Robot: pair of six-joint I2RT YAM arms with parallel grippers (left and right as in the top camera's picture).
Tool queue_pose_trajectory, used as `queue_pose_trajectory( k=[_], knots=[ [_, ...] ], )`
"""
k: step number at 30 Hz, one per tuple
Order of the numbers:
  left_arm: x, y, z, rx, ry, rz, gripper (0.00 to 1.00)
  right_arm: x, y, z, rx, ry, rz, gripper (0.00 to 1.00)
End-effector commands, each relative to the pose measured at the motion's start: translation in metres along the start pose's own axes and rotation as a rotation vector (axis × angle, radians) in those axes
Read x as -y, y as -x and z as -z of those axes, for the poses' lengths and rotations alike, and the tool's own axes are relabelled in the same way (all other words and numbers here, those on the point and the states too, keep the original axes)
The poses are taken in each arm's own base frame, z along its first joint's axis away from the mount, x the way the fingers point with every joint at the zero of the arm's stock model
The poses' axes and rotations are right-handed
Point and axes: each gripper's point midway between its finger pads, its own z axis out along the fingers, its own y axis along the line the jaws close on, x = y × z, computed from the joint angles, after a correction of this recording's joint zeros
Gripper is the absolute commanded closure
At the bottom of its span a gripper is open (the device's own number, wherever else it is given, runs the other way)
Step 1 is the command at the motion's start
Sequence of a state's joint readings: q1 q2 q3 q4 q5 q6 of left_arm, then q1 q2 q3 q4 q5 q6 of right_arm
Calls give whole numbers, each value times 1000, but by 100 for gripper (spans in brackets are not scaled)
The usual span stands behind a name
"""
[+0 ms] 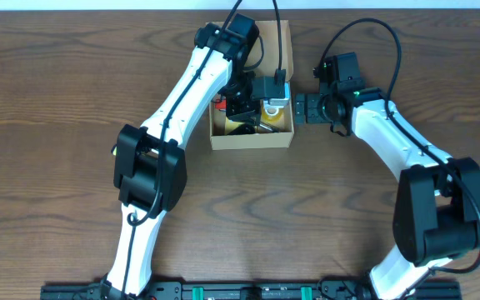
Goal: Pack container
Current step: 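Release the pen inside the box and lift the left gripper, then move the left gripper down-left over the yellow highlighter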
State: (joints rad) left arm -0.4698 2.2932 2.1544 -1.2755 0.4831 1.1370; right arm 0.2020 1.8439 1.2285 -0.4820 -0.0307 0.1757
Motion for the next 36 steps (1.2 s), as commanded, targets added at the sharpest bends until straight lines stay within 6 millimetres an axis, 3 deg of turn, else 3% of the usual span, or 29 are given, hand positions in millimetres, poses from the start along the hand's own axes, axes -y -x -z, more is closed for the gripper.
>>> queue_pose_trajectory(
  k=[1,3,6,14,17,21,25,31,36],
  knots=[
    [-1,-2,-1,-22,10,6,62,2,0,0,-1,1,-15,1],
    [-7,-1,10,-40,58,23,62,2,0,0,-1,1,-15,1],
    [-23,5,41,-56,183,64,60,2,0,0,-1,1,-15,1],
    [-44,23,155,-37,578,211,58,2,0,0,-1,1,-15,1],
    [-48,2,197,-56,754,423,59,2,0,0,-1,1,-15,1],
    [-48,-44,236,-46,935,827,59,2,0,0,-1,1,-15,1],
    [-34,-95,246,16,961,1288,56,2,0,0,-1,1,-15,1],
    [-6,-150,250,79,983,1873,58,2,0,0,-1,1,-15,1],
    [8,-169,241,39,1035,2075,56,2,0,0,-1,1,-15,1]
  ],
)
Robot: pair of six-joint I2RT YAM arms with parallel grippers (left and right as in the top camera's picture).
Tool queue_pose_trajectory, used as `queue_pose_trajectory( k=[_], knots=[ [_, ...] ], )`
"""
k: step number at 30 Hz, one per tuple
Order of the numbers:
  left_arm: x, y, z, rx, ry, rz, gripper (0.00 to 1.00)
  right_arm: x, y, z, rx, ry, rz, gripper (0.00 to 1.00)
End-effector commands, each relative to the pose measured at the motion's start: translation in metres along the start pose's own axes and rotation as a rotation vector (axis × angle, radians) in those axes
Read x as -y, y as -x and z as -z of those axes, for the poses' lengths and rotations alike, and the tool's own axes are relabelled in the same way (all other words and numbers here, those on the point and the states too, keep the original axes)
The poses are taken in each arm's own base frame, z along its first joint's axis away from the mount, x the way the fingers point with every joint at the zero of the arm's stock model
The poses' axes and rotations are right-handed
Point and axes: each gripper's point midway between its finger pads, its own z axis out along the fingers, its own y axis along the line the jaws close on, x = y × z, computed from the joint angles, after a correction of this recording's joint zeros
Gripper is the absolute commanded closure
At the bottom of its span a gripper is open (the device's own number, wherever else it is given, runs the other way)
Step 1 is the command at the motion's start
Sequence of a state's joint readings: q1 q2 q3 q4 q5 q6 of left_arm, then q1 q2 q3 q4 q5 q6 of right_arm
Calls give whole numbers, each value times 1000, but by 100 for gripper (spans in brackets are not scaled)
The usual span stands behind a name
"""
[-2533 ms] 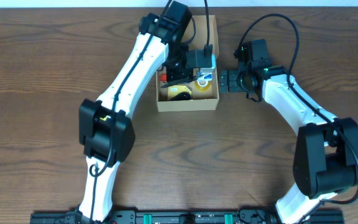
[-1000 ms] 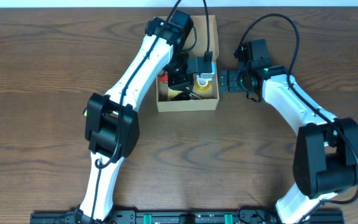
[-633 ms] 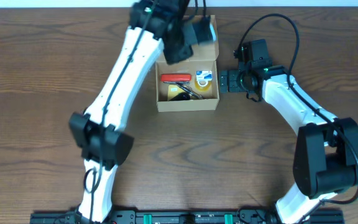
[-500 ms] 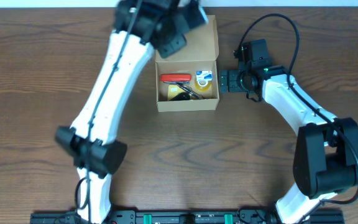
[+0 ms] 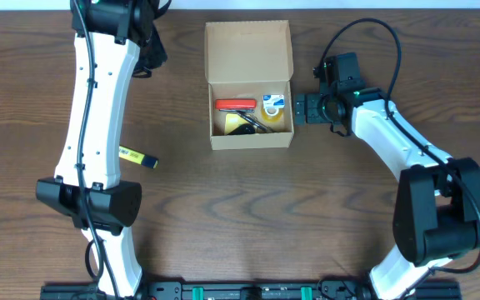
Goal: Pack container
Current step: 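Move the left gripper down-left over the yellow highlighter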
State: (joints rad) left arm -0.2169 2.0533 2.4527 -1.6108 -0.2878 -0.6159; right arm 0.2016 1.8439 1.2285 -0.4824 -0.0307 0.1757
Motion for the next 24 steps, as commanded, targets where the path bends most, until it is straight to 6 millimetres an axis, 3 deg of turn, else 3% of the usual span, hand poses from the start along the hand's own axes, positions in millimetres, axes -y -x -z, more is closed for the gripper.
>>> queue_pose_trajectory(
  k=[1,10,14,17,24],
  knots=[
    [-16,-17,-13,-49,118,198,54,1,0,0,0,1,-15,1],
    [6,-51,-79,-184,119,225,47,1,0,0,0,1,-14,1],
    [-1,-74,-103,-254,174,269,48,1,0,0,0,1,-14,1],
    [-6,-85,-109,-280,197,261,49,1,0,0,0,1,-14,1],
    [-31,-113,-102,-262,160,247,50,1,0,0,0,1,-14,1]
  ],
)
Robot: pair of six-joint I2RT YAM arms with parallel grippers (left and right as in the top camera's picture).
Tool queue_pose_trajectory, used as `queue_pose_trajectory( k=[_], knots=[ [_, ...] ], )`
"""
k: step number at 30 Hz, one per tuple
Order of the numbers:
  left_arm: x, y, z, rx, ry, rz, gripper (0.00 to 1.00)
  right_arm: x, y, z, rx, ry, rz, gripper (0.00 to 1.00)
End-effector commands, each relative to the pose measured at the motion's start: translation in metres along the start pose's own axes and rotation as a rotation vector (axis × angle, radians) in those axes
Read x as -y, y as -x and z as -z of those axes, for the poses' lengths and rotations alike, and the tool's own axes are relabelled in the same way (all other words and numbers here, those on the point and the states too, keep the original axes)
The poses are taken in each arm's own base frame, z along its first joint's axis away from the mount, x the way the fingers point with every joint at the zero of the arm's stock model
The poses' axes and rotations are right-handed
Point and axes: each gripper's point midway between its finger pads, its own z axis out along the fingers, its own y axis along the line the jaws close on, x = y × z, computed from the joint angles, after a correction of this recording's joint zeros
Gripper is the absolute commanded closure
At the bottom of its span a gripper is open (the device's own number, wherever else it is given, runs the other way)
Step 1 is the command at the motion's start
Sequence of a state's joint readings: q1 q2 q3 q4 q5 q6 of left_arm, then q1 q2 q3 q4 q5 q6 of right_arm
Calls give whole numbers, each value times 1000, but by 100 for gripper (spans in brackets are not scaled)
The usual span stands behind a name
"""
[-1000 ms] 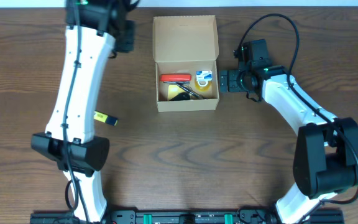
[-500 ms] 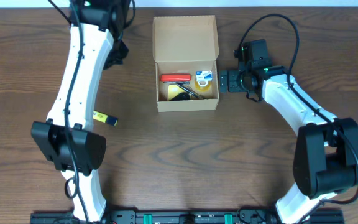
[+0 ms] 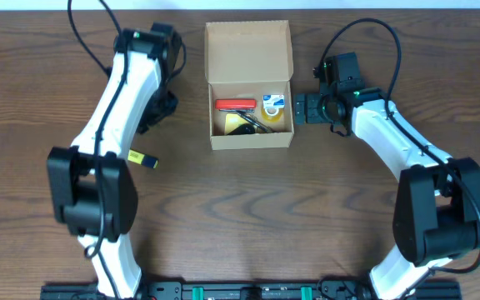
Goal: Pack container
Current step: 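Move the left gripper down-left over the yellow highlighter, then lower the left gripper and grip the yellow highlighter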
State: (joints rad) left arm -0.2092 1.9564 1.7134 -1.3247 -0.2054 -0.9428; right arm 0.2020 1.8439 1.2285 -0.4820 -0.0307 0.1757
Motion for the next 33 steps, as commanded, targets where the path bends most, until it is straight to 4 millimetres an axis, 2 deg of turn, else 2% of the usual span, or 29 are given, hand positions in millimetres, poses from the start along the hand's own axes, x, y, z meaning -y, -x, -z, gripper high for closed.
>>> queue_pose_trajectory(
  k=[1,3,7,9,11,17,20,21,22,30,33],
  knots=[
    [-21,-9,14,27,-71,14,50,2,0,0,-1,1,-15,1],
    [-33,-14,17,57,-110,14,49,2,0,0,-1,1,-15,1],
    [-54,-19,19,115,-157,23,41,2,0,0,-1,1,-15,1],
    [-67,-23,7,114,-136,59,38,2,0,0,-1,1,-15,1],
    [-71,-26,-11,87,-135,92,34,2,0,0,-1,1,-15,1],
    [-56,-20,-60,9,-288,218,34,2,0,0,-1,1,-15,1],
    [-57,-14,-75,6,-326,266,34,2,0,0,-1,1,-15,1],
    [-57,-10,-79,17,-337,280,31,2,0,0,-1,1,-15,1],
    [-56,-7,-83,32,-350,291,28,2,0,0,-1,1,-15,1],
    [-42,4,-97,65,-393,330,28,2,0,0,-1,1,-15,1],
    [-27,4,-108,31,-425,329,32,2,0,0,-1,1,-15,1]
  ],
)
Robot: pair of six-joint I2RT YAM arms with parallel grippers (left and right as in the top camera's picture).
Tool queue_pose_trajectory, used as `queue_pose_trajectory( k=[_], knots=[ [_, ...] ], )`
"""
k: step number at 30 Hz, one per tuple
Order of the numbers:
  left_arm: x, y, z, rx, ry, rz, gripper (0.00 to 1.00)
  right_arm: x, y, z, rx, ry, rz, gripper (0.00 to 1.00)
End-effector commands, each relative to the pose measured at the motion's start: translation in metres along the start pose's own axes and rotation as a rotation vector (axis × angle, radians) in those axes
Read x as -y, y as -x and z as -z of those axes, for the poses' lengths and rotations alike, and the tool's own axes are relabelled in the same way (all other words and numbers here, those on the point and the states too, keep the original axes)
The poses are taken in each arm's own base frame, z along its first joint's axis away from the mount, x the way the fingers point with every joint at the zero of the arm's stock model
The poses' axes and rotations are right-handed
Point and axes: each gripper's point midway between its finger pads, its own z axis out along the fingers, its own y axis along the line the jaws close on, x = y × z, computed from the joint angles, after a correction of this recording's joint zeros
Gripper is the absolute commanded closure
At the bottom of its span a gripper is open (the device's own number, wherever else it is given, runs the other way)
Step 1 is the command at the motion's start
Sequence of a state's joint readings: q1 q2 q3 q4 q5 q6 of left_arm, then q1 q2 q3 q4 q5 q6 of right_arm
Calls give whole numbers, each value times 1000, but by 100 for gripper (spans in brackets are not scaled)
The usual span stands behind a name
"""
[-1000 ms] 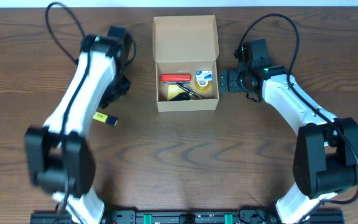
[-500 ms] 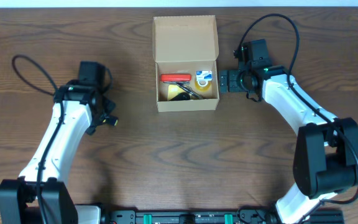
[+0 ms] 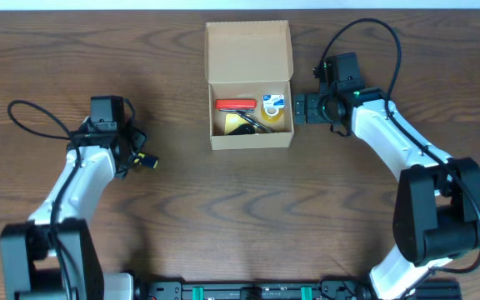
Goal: Pack container
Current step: 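Lower the left gripper and grip the yellow highlighter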
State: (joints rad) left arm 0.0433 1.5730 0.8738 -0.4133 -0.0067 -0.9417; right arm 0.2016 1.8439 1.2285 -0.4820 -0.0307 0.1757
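Note:
An open cardboard box (image 3: 251, 137) sits at the table's back middle with its lid (image 3: 248, 48) folded up behind. Inside lie a red item (image 3: 235, 104), a yellow-and-white roll (image 3: 273, 104) and a black-and-yellow piece (image 3: 244, 123). A small yellow item with a dark tip (image 3: 147, 160) lies on the table to the left. My left gripper (image 3: 128, 158) is down over its left end; its jaws are hidden by the wrist. My right gripper (image 3: 297, 108) rests against the outside of the box's right wall, its jaw state unclear.
A black cable (image 3: 36, 112) loops off the left arm over the table at the far left. The right arm (image 3: 390, 137) arcs from the front right toward the box. A black rail (image 3: 248, 292) runs along the front edge.
My left arm has come down from beside the box's left side to the yellow item on the left. The yellow item, the box and my right gripper have not moved.
At first my left gripper was inside the box among its contents. Then it was far off at the back left, with the yellow item visible on the table. Later it hung between box and item, and now it is over the item. The right gripper stayed at the box wall.

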Motion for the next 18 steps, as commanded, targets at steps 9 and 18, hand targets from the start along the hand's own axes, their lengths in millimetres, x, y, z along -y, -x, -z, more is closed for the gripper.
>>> queue_pose_trajectory(
  k=[9,18],
  knots=[
    [-7,-21,-34,-106,36,52,34,1,0,0,-1,1,-14,1],
    [-19,-32,-44,-154,90,87,49,1,0,0,-1,1,-15,1]
  ],
)
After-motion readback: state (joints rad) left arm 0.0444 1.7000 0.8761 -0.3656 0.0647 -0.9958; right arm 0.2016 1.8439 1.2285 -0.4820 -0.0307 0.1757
